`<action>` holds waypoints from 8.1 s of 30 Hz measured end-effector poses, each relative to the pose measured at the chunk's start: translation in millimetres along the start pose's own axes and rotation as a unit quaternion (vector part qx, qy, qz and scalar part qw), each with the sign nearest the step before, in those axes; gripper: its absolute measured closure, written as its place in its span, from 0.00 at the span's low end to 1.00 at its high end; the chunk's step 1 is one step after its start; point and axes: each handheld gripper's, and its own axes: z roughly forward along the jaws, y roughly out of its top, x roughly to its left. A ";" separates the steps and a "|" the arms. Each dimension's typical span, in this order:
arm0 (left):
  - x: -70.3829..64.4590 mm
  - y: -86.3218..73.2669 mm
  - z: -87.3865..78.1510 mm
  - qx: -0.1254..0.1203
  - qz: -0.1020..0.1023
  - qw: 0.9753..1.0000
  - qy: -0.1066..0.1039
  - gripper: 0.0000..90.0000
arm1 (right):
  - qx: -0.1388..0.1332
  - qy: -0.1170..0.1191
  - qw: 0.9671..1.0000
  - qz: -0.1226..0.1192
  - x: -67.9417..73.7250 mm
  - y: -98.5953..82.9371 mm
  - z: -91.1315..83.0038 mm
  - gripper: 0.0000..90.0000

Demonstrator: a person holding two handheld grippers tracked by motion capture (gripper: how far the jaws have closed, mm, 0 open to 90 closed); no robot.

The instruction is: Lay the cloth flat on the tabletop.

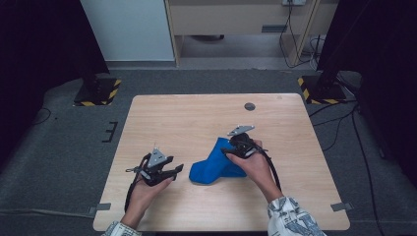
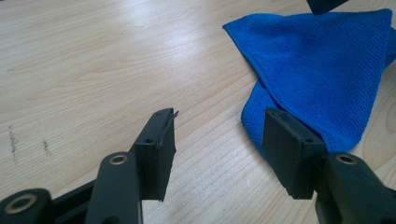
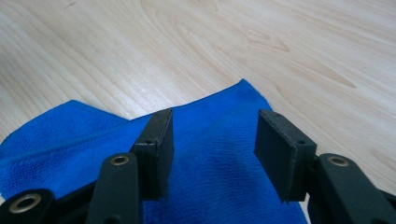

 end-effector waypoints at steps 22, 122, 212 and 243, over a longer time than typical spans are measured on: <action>-6.1 0.2 7.8 0.010 0.022 1.000 -0.008 0.49 | -0.026 0.007 1.000 -0.008 -2.8 -12.2 -22.7 0.98; -13.1 10.2 56.9 0.063 -0.001 0.996 -0.056 0.96 | 0.002 -0.061 0.996 0.059 -69.5 -28.7 1.8 0.71; 9.4 75.6 19.9 -0.008 -0.015 0.997 -0.075 0.96 | -0.149 -0.047 0.986 0.065 -87.2 0.2 -104.0 0.98; 15.8 111.8 -15.0 -0.052 -0.015 0.997 -0.050 0.98 | -0.213 -0.036 0.975 0.042 -66.2 12.0 -150.0 0.98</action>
